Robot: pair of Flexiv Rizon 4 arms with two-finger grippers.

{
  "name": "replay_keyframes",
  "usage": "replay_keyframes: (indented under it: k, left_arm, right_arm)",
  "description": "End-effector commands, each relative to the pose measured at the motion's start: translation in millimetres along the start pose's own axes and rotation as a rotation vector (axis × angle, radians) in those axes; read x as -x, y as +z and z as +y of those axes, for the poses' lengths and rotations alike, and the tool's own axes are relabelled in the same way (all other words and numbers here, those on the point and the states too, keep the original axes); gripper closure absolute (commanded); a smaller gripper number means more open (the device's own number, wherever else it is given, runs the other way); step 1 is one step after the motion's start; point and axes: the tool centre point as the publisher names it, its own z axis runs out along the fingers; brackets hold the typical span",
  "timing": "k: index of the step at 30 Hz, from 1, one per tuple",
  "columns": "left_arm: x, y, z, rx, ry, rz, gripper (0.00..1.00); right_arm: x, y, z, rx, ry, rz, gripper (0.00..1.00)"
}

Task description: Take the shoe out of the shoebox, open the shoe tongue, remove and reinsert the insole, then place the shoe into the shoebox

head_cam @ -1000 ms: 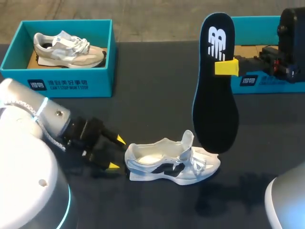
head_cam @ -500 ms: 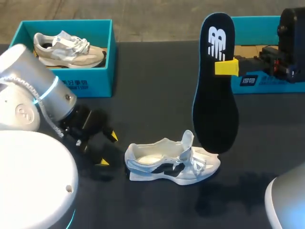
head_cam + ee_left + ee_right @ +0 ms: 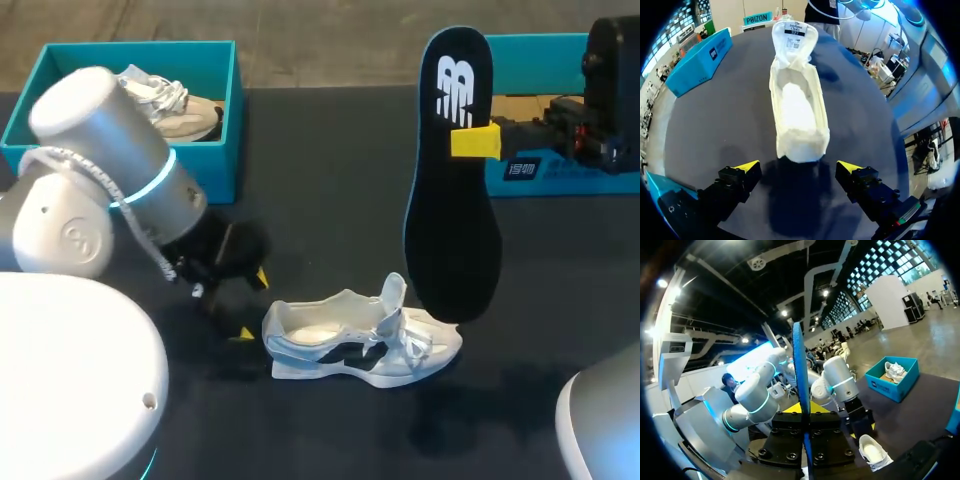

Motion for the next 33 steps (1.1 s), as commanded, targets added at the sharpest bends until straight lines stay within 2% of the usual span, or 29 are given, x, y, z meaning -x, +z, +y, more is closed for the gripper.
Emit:
replay_keyframes:
  k: [1, 6, 15, 24, 31, 33]
  left_arm:
    - [-1.9, -11.4, -15.4, 0.188, 0.007, -0.001, 0.0]
    - [4.6, -16.0, -26.0, 0.253, -0.002, -0.043, 0.0]
    - [10.6, -9.1, -55.8, 0.305, 0.0, -0.076, 0.0]
    - [19.0, 5.6, -85.6, 0.326, -0.016, -0.119, 0.0]
    - [25.5, 12.8, -93.3, 0.324, -0.021, -0.123, 0.0]
    - [32.5, 15.8, -94.9, 0.32, -0.029, -0.118, 0.0]
  right_arm:
    - [1.6, 2.3, 0.9, -0.002, 0.001, 0.001, 1.0]
    - [1.6, 2.3, 0.9, -0.002, 0.001, 0.001, 1.0]
    - [1.6, 2.3, 0.9, -0.002, 0.001, 0.001, 1.0]
    - [1.6, 2.3, 0.9, -0.002, 0.001, 0.001, 1.0]
    - [1.6, 2.3, 0.9, -0.002, 0.001, 0.001, 1.0]
    - [1.6, 2.3, 0.9, -0.002, 0.001, 0.001, 1.0]
